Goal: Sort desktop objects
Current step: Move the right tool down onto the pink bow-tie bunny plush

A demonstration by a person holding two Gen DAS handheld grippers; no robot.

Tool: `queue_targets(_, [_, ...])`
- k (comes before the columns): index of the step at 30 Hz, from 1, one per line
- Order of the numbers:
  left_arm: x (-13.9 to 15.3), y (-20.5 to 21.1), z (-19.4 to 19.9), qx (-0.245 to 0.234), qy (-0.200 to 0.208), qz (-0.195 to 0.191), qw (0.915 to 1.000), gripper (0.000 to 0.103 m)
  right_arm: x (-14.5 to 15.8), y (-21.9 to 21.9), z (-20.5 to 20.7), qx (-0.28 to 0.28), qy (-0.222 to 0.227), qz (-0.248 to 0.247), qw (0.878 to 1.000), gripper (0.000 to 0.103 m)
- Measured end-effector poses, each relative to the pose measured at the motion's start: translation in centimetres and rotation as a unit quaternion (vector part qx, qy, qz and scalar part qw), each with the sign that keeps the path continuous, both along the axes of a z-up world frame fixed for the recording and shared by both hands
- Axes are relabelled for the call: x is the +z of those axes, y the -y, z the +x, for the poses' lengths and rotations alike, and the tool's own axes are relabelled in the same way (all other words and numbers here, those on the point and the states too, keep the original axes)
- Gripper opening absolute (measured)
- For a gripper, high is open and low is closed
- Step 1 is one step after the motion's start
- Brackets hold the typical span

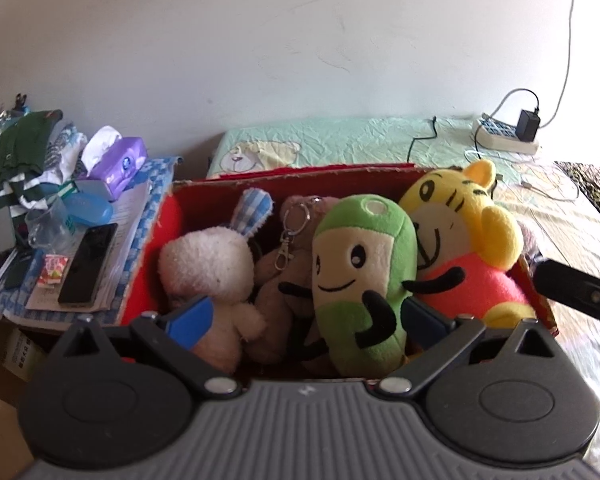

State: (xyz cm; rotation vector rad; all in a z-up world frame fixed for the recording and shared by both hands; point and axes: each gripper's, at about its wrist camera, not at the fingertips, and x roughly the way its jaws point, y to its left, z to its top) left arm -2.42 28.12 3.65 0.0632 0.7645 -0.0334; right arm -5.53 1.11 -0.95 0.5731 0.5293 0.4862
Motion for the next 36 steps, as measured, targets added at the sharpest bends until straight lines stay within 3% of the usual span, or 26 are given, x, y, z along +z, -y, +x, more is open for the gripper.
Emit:
queue_targets(10, [2.2, 2.9, -0.6, 0.015, 0.030, -0.074, 0.9967, 0.100, -0.6, 5.9, 0.9, 0.025, -0.014, 0.016, 0.999, 0.045])
queue_targets(19, [3.5, 11.3, -1.0, -0.070, 0.065, -0.097, 0.9907, 0.095, -3.6, 13.2, 3.3, 0.009, -0.063, 0.062, 0.996, 0.046])
queue_targets(23, [2.6, 15.5, -0.8, -0.119, 0.063, -0.093, 0.9865, 0.094, -5.5, 15.5, 4.5, 0.003, -0.096, 0.073, 0.993, 0.046])
queue_targets(28, [0.3, 19.9, 0.2, -0.159, 0.032, -0.100, 0.9817, 0.091, -7.5, 17.8, 6.2, 0.004, -0.129, 0.102, 0.986, 0.046])
queue_targets(36, [-4.3, 23.7, 3.3, -0.138, 0.005, -0.072, 0.9878, 0.091, -10.2, 20.3, 8.8, 0.009, -0.163, 0.156, 0.974, 0.047])
